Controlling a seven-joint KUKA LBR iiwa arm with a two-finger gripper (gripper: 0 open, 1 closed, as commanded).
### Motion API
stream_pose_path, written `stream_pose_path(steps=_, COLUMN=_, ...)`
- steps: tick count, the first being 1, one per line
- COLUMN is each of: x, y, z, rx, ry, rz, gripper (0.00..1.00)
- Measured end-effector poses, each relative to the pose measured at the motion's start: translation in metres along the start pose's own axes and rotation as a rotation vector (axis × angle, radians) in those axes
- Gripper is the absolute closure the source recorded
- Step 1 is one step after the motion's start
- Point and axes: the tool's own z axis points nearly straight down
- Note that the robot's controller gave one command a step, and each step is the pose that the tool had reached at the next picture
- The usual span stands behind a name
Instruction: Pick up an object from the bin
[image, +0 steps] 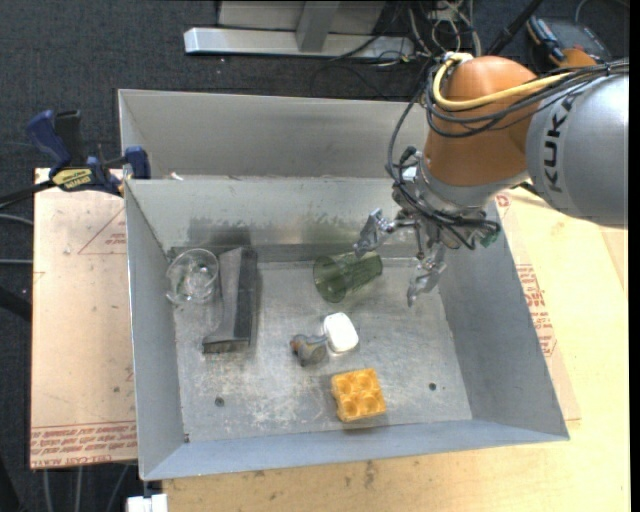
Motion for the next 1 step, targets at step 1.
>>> stream_pose_path(steps=1, x=-0.0145, y=0.0005, z=0.007, rx=0.012, ry=-0.014, rz=-0.049, gripper=0.0)
